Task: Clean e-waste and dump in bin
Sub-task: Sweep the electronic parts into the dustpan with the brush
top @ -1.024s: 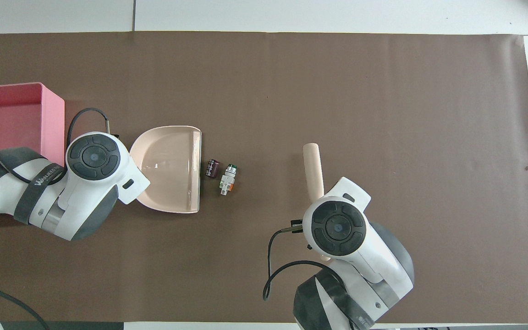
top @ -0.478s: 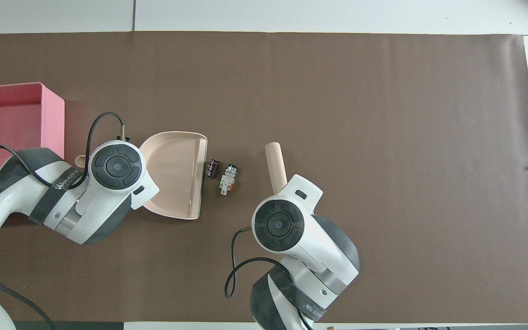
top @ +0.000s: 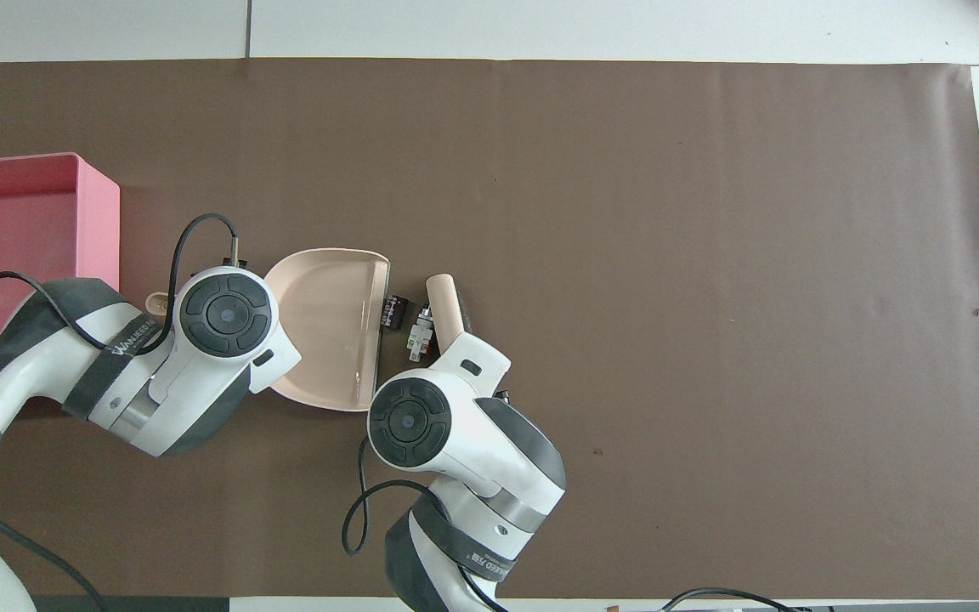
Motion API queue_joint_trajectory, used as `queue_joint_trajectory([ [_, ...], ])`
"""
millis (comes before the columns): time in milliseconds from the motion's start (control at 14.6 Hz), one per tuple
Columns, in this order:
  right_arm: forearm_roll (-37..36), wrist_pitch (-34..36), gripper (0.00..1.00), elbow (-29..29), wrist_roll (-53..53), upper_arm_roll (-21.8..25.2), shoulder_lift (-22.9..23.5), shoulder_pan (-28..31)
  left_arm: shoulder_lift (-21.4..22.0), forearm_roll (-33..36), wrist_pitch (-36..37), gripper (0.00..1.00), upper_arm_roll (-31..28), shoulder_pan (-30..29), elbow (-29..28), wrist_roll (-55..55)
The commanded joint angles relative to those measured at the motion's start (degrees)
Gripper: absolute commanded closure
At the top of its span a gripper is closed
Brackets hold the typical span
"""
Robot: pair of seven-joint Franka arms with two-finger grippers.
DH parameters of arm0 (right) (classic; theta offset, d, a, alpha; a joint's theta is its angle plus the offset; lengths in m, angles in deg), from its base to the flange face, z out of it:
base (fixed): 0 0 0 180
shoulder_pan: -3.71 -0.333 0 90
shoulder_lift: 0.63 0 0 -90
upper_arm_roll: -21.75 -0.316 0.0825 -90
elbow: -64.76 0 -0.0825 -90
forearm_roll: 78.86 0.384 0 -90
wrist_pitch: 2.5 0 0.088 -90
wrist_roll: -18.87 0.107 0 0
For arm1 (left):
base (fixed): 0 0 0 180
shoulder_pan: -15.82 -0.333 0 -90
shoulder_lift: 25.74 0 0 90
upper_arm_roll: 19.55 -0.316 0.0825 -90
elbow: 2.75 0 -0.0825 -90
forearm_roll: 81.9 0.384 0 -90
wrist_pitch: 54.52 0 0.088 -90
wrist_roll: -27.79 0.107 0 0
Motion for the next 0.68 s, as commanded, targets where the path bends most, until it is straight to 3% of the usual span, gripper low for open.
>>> queue_joint_trajectory([
  [0,3.25,-2.43,1.0,2.33,-0.26,-1.62,2.92,0.28,0.8,1.52,-0.92,1.0,-0.42,0.99,-1.8,-0.94],
  [273,12.1,-4.35,1.0,9.36,-1.58,-4.43,5.64,0.46,0.98,1.43,-1.27,1.0,-0.33,0.55,-2.59,-1.03],
  [478,16.34,-10.76,1.0,9.99,-3.51,-4.61,6.52,0.11,1.16,1.43,-1.97,1.0,-0.33,0.55,-2.94,-1.2],
  [614,16.52,-11.48,1.0,10.16,-3.7,-4.87,6.96,0.28,1.24,1.43,-2.15,1.0,-0.25,0.55,-3.47,-2.34],
])
